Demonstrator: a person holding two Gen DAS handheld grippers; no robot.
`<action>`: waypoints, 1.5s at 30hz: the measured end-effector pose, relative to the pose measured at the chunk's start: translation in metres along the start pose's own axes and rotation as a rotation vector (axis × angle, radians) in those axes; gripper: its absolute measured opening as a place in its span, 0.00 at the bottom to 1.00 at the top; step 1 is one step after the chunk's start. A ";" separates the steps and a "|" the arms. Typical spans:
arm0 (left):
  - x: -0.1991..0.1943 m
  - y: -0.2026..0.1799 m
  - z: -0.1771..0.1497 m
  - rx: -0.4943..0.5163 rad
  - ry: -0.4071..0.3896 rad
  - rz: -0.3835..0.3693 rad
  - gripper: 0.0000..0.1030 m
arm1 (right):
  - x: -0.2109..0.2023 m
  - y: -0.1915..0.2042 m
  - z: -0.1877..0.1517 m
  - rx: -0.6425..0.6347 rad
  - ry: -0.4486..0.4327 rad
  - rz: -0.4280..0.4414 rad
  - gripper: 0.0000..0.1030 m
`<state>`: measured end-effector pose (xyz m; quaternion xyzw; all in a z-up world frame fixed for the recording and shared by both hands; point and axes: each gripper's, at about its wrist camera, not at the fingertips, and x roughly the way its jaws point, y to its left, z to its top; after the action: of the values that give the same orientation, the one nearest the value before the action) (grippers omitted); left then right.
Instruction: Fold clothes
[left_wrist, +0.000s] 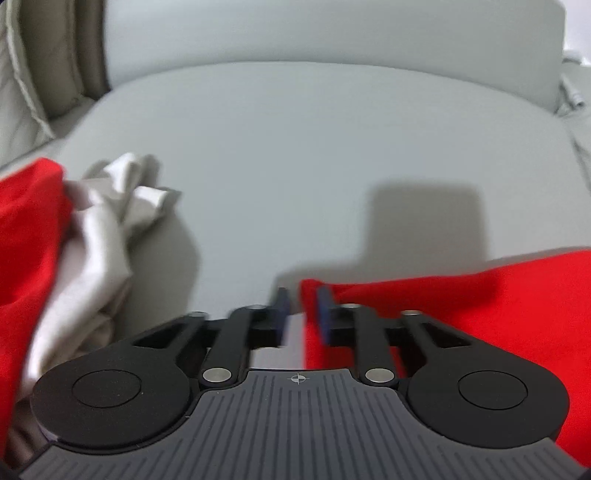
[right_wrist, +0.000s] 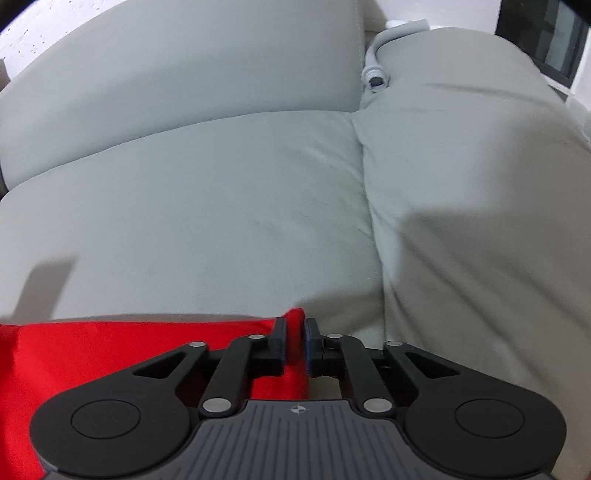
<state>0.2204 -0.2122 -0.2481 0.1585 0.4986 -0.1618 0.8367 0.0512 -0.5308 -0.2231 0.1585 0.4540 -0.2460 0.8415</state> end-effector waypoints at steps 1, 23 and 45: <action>-0.007 0.005 -0.001 -0.004 -0.008 0.002 0.54 | -0.010 -0.003 0.001 0.008 -0.016 0.002 0.41; -0.123 -0.081 -0.132 0.195 -0.043 -0.118 0.41 | -0.122 0.084 -0.137 -0.358 -0.009 0.228 0.32; -0.150 -0.059 -0.176 0.107 -0.014 0.039 0.48 | -0.169 0.044 -0.179 -0.120 -0.122 -0.031 0.36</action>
<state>-0.0098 -0.1730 -0.2011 0.2118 0.4802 -0.1732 0.8334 -0.1257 -0.3607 -0.1747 0.0853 0.4184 -0.2407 0.8716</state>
